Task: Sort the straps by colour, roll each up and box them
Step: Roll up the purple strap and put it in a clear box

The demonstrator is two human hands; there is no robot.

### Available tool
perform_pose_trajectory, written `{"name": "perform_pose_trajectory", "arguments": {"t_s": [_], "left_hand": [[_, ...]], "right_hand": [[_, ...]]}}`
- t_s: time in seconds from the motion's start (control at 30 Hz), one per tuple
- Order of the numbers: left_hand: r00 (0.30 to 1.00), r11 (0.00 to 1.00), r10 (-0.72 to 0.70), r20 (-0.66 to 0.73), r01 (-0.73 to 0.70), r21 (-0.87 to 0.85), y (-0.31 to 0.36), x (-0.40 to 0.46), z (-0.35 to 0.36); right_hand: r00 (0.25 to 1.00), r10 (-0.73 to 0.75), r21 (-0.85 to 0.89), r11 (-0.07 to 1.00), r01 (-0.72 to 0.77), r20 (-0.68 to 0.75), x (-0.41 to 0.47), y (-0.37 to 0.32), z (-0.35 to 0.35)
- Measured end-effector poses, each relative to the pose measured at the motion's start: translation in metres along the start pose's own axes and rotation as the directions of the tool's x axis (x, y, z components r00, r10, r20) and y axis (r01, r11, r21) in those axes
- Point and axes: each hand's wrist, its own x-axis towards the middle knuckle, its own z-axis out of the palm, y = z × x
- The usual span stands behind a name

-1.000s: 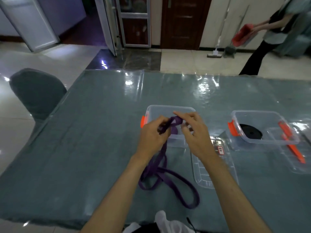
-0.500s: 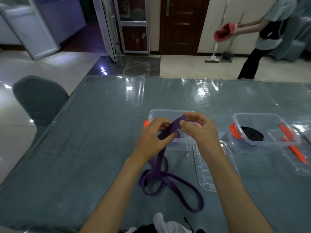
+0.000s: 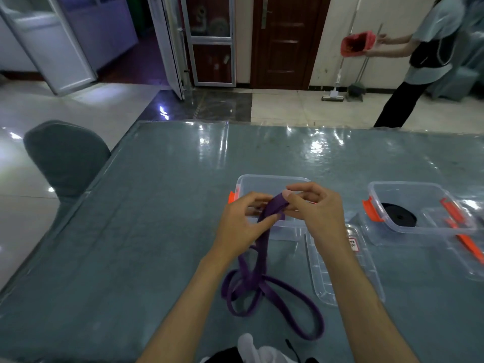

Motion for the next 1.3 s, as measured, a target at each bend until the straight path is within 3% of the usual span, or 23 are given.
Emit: {"name": "perform_pose_trajectory", "arguments": {"t_s": [0.1,0.27,0.4,0.5,0.67,0.8,1.03,1.2,1.3], "left_hand": [[0.996,0.990,-0.090,-0.021,0.087,-0.115,-0.003,0.007,-0.002],[0.983,0.966,0.172,0.069,-0.182,0.182,-0.005,0.013,-0.011],[0.973,0.943,0.210,0.100,-0.229,0.243,-0.009,0.019,-0.015],[0.962,0.927,0.273,0.003,-0.264,0.265,-0.014,0.021,-0.016],[0.984,0.989,0.147,-0.103,-0.144,0.033,-0.015,0.028,-0.011],[0.980,0.987,0.111,-0.162,-0.129,-0.100,-0.010,0.033,-0.008],[0.959,0.967,0.036,-0.281,-0.105,-0.233,-0.016,0.029,0.014],[0.970,0.980,0.001,-0.245,-0.049,-0.191,-0.022,0.030,0.014],[0.975,0.971,-0.050,-0.217,-0.003,-0.238,-0.022,0.034,0.011]], "right_hand": [[1.000,-0.009,0.004,1.000,0.009,-0.016,0.001,0.003,0.004],[0.999,0.004,0.011,1.000,-0.003,-0.041,0.005,0.010,0.010],[1.000,0.021,-0.013,1.000,-0.021,-0.003,0.011,0.013,0.016],[0.994,0.096,0.042,0.994,-0.099,0.057,0.016,0.011,0.015],[0.971,0.227,0.233,0.943,-0.239,0.077,0.021,0.007,0.011],[0.917,0.353,0.312,0.864,-0.395,0.183,0.020,0.009,0.018],[0.889,0.393,0.380,0.805,-0.455,0.233,0.016,0.013,0.029],[0.899,0.379,0.329,0.839,-0.434,0.219,0.015,0.011,0.025],[0.910,0.352,0.155,0.908,-0.389,0.220,0.018,0.011,0.021]]}}
